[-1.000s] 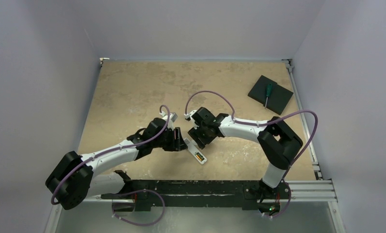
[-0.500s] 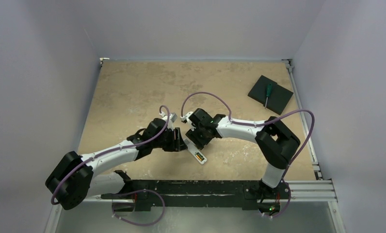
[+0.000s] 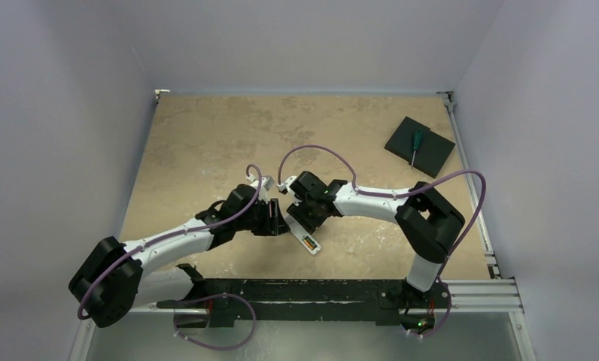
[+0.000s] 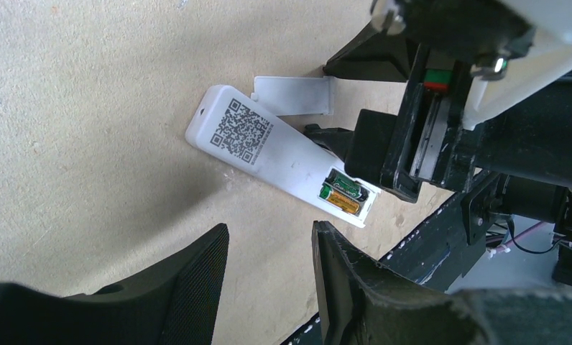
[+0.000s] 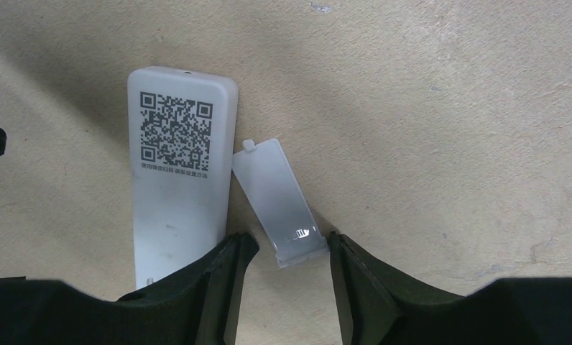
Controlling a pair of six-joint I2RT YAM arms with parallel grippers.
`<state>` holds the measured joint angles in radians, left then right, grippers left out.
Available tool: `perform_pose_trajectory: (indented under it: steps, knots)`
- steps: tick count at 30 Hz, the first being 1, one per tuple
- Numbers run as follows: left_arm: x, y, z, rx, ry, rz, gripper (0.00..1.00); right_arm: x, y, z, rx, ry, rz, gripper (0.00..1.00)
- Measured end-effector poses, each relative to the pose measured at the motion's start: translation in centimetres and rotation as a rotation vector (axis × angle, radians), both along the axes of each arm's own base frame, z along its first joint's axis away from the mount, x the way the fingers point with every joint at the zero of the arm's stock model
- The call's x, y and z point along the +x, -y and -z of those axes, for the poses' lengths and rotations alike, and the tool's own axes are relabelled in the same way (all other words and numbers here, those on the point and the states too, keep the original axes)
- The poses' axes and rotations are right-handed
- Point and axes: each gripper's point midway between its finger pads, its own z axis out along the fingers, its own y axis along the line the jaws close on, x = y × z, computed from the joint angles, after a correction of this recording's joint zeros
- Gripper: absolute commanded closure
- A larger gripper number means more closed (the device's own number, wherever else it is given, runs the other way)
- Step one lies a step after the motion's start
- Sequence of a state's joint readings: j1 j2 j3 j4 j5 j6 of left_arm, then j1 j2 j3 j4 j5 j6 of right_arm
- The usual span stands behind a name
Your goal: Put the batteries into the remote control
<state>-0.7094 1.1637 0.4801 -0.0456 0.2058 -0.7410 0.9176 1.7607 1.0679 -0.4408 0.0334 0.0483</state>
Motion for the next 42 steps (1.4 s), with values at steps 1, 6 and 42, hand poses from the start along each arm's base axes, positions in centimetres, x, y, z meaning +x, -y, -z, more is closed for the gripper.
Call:
perform_pose_trajectory:
  steps: [1,6,42]
  knots:
    - [0.0,0.0,0.0,0.0,0.0,0.0,0.54,0.0,0.0,0.0,0.0,-0.001,0.003,0.47]
    - [-0.1,0.0,-0.1,-0.002,0.002,0.0,0.54,-0.1,0.0,0.0,0.003,-0.004,0.014,0.48]
    - [-0.2,-0.2,-0.3,-0.011,0.013,0.0,0.54,-1.2,-0.1,0.0,-0.003,-0.029,0.074,0.68]
